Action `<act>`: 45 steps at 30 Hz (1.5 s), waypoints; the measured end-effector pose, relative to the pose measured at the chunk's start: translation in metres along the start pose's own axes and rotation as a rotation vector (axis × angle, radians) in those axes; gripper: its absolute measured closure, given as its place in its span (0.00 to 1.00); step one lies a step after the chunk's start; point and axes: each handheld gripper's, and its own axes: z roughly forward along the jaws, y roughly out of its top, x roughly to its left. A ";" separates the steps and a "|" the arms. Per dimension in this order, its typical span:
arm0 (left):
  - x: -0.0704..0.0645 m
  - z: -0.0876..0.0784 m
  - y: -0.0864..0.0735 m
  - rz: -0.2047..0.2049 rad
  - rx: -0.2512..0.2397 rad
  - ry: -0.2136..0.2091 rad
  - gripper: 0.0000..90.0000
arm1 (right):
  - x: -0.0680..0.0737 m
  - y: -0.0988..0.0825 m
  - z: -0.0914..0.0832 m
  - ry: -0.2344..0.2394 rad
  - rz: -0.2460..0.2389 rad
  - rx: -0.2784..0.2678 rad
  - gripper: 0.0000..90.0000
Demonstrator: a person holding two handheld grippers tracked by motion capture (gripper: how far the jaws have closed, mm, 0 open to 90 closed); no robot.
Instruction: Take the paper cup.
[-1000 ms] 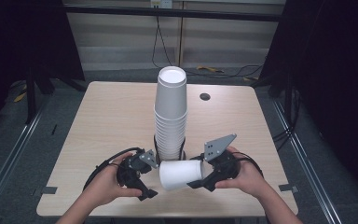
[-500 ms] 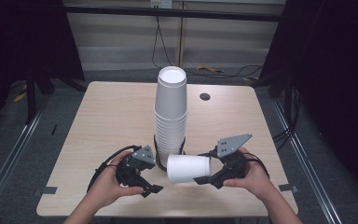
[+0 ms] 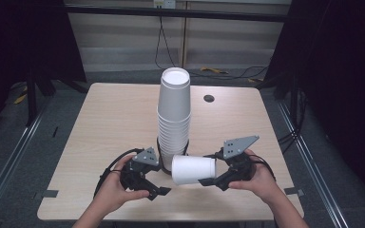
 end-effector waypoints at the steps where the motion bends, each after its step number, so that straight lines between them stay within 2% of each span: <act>1: 0.000 0.000 0.000 0.002 0.002 0.000 0.19 | 0.000 0.000 0.000 0.004 0.001 0.000 0.27; 6: 0.000 0.000 0.000 0.013 0.000 0.003 0.19 | -0.001 -0.002 0.004 0.002 0.009 -0.004 0.27; 19: -0.001 -0.004 -0.001 -0.012 -0.071 0.027 0.19 | 0.000 -0.002 0.006 0.020 0.021 -0.033 0.27; 36: 0.001 -0.002 -0.003 -0.032 -0.134 0.023 0.18 | -0.002 0.000 0.005 0.031 0.027 -0.067 0.27; 45: -0.002 -0.001 -0.003 -0.024 -0.139 0.011 0.18 | -0.002 -0.001 0.006 0.040 0.030 -0.080 0.27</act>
